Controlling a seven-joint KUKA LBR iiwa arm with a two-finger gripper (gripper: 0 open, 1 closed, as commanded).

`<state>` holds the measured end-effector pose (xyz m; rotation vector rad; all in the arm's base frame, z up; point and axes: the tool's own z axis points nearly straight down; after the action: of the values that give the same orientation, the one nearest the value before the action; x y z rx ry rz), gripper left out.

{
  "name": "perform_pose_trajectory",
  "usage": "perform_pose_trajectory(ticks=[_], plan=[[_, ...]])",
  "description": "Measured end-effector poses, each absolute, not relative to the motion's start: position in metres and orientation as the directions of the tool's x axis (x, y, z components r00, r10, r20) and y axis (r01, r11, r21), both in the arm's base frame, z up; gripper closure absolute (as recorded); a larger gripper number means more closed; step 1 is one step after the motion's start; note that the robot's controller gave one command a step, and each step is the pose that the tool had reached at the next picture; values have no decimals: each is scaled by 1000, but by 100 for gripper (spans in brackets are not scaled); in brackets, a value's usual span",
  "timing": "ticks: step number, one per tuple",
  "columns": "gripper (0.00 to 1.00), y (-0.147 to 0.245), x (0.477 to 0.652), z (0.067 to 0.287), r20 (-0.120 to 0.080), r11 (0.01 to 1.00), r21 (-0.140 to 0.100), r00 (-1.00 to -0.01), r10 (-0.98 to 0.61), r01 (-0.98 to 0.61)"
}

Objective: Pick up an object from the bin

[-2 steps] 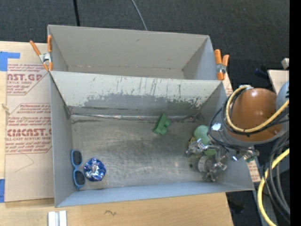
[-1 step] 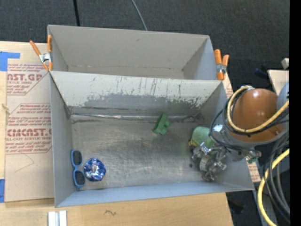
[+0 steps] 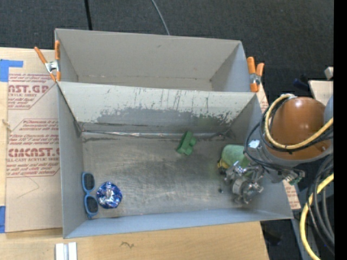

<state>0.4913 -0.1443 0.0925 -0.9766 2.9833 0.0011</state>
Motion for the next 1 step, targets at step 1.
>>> perform_pose_trajectory(ticks=[1], plan=[[100, -143, 493, 159, -5, 807, -4, -807, -591, -591]])
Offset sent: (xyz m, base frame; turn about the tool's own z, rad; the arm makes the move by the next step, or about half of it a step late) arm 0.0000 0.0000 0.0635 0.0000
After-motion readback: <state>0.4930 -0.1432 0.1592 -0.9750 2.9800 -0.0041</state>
